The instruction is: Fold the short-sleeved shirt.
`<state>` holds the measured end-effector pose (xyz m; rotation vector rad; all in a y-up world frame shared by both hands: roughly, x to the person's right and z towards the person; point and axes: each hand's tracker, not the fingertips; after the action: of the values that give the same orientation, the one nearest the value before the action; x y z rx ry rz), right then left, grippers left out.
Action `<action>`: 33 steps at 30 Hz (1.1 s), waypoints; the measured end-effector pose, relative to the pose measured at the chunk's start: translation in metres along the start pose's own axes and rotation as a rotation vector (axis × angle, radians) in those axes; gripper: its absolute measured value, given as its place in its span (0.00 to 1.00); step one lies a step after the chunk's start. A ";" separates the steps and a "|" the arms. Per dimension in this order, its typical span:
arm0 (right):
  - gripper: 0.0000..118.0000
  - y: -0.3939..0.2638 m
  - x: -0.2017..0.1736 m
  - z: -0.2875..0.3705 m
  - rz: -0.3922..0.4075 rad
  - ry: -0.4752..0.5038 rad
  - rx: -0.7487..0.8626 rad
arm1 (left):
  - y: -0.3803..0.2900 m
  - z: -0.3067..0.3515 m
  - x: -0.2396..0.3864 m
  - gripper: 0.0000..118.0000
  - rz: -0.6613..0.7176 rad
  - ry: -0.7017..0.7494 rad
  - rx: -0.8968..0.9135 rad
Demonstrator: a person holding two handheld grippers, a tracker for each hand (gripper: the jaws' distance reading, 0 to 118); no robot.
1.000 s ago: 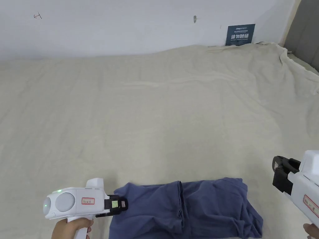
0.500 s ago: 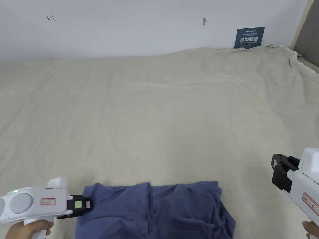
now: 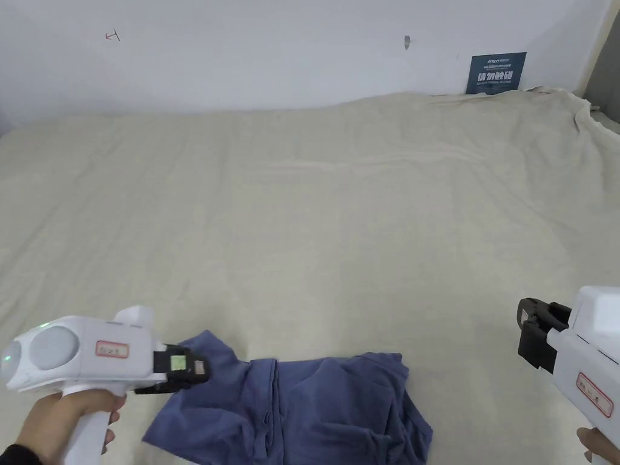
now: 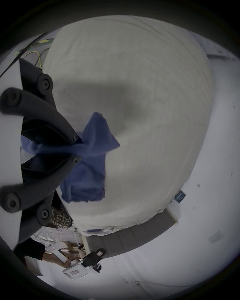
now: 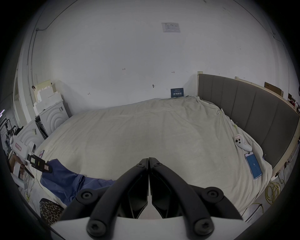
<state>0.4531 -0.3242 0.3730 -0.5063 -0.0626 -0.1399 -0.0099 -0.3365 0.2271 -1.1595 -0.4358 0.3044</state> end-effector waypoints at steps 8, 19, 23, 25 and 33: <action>0.00 -0.003 0.011 0.005 -0.011 -0.004 0.001 | 0.017 -0.074 0.068 0.06 -0.114 -0.050 -0.105; 0.00 -0.007 0.027 0.010 -0.028 -0.032 0.002 | 0.016 -0.168 0.140 0.07 -0.118 -0.121 -0.205; 0.00 -0.010 0.036 0.011 -0.034 -0.043 -0.001 | 0.013 -0.200 0.157 0.07 -0.120 -0.091 -0.232; 0.00 -0.012 0.040 0.011 -0.038 -0.055 -0.009 | 0.007 -0.219 0.164 0.07 -0.138 -0.036 -0.246; 0.00 -0.013 0.045 0.017 -0.047 -0.079 -0.014 | -0.004 -0.229 0.169 0.53 -0.113 -0.088 -0.235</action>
<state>0.4952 -0.3324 0.3988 -0.5244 -0.1507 -0.1667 0.2487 -0.4477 0.1846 -1.3477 -0.6245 0.2105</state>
